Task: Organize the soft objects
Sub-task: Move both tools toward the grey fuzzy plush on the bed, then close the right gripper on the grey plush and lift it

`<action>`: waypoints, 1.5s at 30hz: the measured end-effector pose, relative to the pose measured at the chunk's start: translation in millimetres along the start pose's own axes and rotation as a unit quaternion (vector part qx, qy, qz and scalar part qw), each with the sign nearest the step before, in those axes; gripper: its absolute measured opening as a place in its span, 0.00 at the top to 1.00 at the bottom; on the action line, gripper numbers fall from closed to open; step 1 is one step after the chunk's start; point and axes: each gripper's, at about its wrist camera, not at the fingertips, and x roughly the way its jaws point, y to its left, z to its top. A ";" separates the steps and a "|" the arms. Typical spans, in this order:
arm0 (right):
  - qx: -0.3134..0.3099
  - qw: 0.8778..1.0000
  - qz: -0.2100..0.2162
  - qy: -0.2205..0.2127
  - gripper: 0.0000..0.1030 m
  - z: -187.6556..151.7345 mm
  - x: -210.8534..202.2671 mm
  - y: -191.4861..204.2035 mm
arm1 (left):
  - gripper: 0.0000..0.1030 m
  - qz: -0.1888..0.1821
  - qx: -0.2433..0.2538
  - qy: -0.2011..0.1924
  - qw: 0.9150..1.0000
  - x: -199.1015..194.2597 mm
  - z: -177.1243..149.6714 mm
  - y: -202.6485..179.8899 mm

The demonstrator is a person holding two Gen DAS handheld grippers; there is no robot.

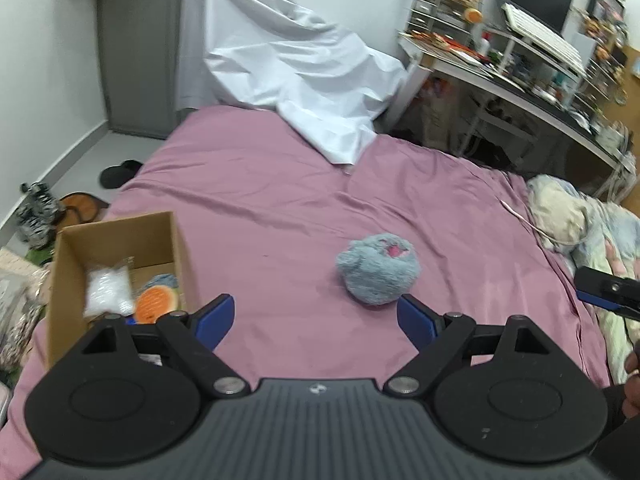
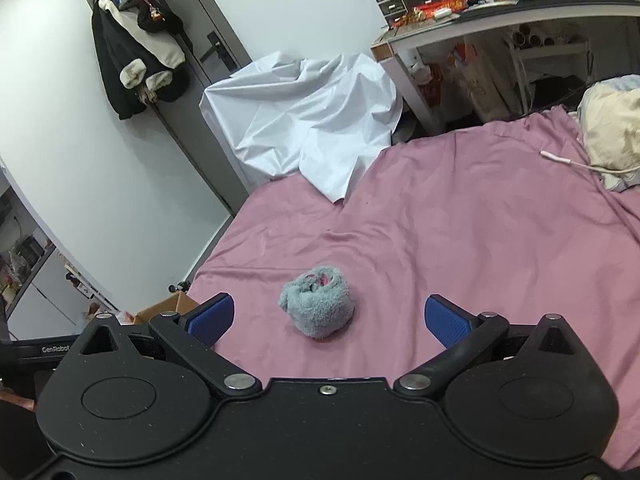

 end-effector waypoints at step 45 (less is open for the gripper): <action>0.164 0.982 0.000 0.095 0.55 2.7 160.8 -38.9 | 0.46 -0.111 -0.023 0.105 0.988 210.6 50.2 -15.9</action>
